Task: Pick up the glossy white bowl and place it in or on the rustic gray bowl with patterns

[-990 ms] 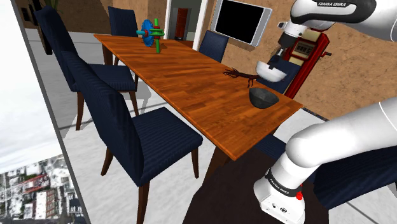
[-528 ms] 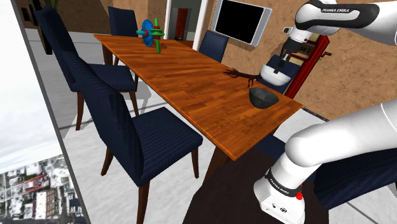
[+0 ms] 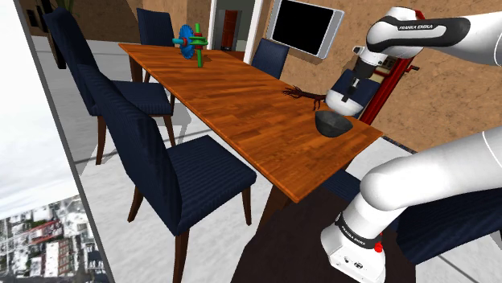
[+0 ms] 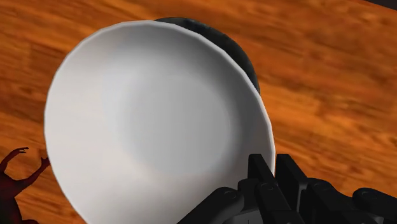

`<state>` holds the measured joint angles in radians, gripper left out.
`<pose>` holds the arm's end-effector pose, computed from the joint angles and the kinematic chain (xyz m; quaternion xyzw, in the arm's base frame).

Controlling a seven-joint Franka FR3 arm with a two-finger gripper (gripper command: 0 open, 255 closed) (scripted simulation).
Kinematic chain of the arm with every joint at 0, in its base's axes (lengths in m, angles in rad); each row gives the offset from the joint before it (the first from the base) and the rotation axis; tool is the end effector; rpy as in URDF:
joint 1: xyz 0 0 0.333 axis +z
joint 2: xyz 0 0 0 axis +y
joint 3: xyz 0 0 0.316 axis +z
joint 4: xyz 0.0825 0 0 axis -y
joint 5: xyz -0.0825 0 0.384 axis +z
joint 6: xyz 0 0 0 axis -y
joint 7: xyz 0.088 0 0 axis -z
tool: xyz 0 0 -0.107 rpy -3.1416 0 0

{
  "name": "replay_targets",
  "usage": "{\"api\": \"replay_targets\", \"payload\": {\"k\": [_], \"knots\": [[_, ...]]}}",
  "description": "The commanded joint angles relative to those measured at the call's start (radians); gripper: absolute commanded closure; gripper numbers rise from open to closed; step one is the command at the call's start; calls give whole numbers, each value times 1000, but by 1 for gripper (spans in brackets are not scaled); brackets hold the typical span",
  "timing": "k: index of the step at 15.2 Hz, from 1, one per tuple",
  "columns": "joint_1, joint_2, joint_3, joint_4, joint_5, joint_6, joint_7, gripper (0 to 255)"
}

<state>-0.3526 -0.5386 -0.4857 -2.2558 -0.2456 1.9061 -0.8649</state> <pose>0.2485 -0.3465 0.5531 0.9952 0.0672 0.0500 0.0506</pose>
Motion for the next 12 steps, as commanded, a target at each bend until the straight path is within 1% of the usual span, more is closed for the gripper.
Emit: {"api": "replay_targets", "payload": {"k": [1, 9, 12], "knots": [[-1, 2, -4, -25, -3, 28, 2, 255], [-7, 16, -28, -128, -17, 145, 5, 255], [-7, 15, -28, -128, -17, 145, 5, 255]]}}
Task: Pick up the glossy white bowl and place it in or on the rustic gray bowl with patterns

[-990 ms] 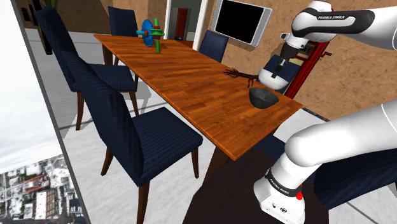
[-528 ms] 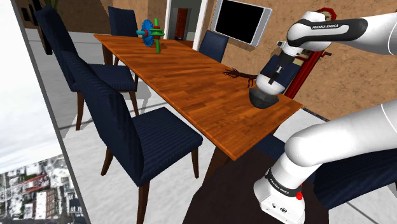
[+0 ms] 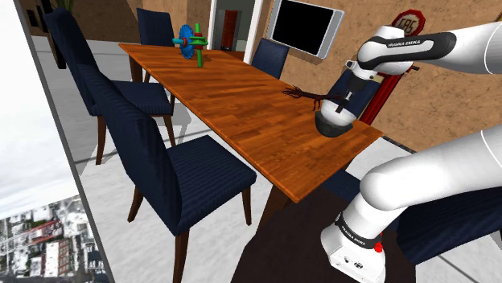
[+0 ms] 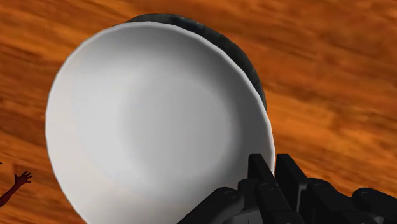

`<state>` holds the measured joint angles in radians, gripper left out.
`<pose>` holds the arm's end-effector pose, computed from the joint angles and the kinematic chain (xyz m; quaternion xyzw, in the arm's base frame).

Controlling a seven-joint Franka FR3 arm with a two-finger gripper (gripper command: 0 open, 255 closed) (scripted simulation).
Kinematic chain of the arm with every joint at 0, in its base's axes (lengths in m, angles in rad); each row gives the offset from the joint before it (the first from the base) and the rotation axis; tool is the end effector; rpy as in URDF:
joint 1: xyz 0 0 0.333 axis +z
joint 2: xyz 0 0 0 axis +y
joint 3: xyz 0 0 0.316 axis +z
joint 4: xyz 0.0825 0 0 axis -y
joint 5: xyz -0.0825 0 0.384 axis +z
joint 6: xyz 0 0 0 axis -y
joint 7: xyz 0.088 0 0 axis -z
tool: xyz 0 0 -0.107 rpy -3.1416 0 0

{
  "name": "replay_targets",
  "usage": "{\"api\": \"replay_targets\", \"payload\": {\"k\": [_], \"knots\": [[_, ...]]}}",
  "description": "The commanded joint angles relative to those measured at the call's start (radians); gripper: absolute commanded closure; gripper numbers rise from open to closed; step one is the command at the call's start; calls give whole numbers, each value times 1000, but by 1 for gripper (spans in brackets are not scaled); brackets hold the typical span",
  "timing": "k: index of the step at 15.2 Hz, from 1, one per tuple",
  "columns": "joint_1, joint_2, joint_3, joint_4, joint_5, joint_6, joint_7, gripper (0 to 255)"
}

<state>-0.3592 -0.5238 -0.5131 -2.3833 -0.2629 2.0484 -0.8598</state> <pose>0.2495 -0.3459 0.4980 0.9952 0.0673 0.0500 0.0506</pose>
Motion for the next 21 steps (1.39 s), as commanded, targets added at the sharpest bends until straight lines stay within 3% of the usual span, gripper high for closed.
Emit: {"api": "replay_targets", "payload": {"k": [1, 5, 6, 11, 15, 21], "knots": [[0, 1, -1, -1, 0, 3, 0, 255], [0, 1, -1, -1, 0, 3, 0, 255], [0, 1, -1, -1, 0, 3, 0, 0], [0, 1, -1, -1, 0, 3, 0, 0], [-1, -37, 32, 95, 9, -131, 1, 0], [-1, -37, 32, 95, 9, -131, 1, 0]]}}
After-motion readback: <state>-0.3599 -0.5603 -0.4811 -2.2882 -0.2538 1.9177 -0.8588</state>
